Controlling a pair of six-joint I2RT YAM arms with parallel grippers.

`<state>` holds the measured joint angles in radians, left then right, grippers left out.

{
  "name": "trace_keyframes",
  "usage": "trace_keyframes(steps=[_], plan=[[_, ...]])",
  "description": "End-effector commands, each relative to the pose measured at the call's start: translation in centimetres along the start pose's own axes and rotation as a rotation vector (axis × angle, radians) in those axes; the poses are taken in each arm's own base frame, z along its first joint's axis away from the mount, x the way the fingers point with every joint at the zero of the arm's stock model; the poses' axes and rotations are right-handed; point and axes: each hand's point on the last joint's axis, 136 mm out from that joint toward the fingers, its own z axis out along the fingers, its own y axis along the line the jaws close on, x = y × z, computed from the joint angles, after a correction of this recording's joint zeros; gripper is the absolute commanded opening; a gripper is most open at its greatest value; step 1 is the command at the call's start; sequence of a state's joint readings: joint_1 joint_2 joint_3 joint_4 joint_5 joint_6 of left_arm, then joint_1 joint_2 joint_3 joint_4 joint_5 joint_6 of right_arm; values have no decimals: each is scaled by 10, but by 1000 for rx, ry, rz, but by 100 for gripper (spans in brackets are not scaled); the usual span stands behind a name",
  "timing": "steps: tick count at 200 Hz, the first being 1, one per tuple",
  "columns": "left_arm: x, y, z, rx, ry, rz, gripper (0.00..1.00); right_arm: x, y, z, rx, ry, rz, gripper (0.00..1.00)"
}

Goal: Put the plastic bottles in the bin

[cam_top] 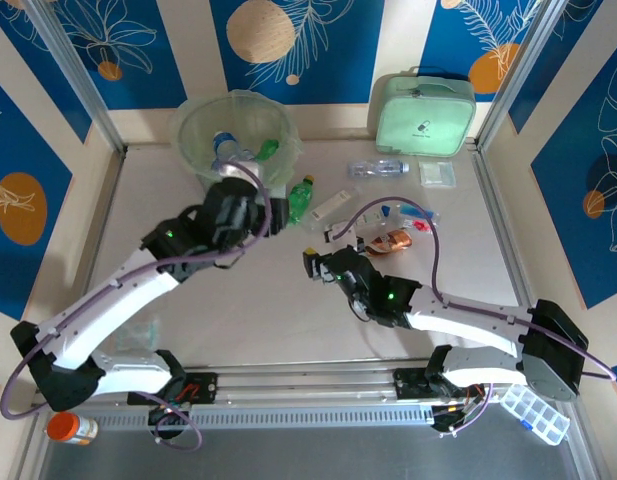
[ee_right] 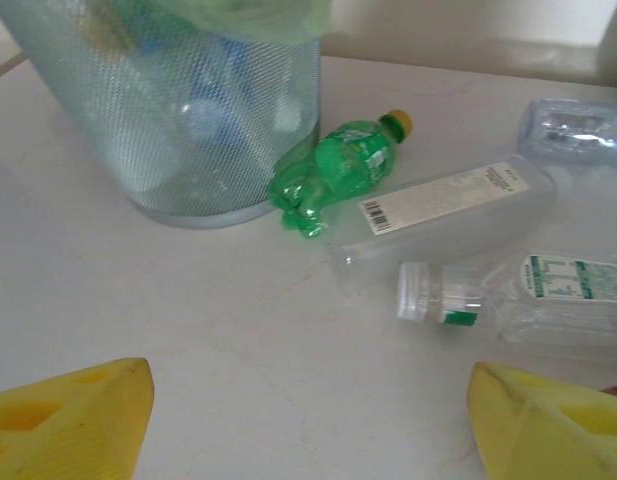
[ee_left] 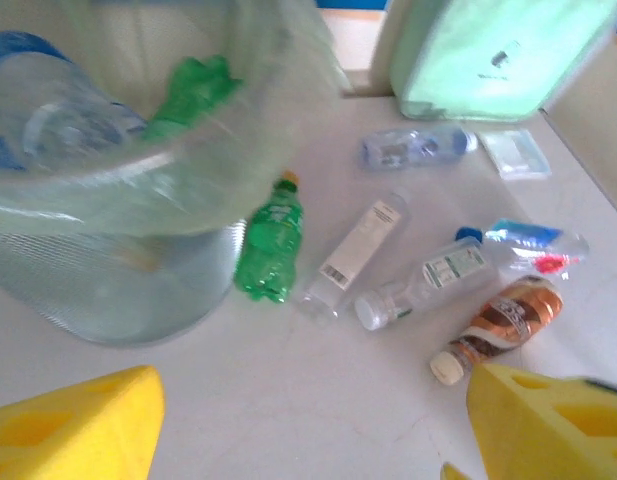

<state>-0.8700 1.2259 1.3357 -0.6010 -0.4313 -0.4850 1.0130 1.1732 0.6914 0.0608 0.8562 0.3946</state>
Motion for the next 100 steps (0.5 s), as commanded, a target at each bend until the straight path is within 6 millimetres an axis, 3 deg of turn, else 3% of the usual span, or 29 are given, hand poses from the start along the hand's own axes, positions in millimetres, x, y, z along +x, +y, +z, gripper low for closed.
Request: trace_keyframes(steps=[1, 26, 49, 77, 100], plan=[[18, -12, 12, 6, -62, 81, 78, -6, -23, -1, 104, -36, 71, 83], [55, -20, 28, 96, -91, 119, 80, -2, -45, 0, 193, -34, 130, 80], [76, -26, 34, 195, -143, 91, 80, 4, -55, 4, 214, -20, 155, 77], [94, -8, 45, 130, -172, 77, 81, 12, -76, 12, 289, 20, 193, 76], [106, 4, 54, 79, -164, 56, 80, 23, -107, 8, 391, 87, 328, 75]])
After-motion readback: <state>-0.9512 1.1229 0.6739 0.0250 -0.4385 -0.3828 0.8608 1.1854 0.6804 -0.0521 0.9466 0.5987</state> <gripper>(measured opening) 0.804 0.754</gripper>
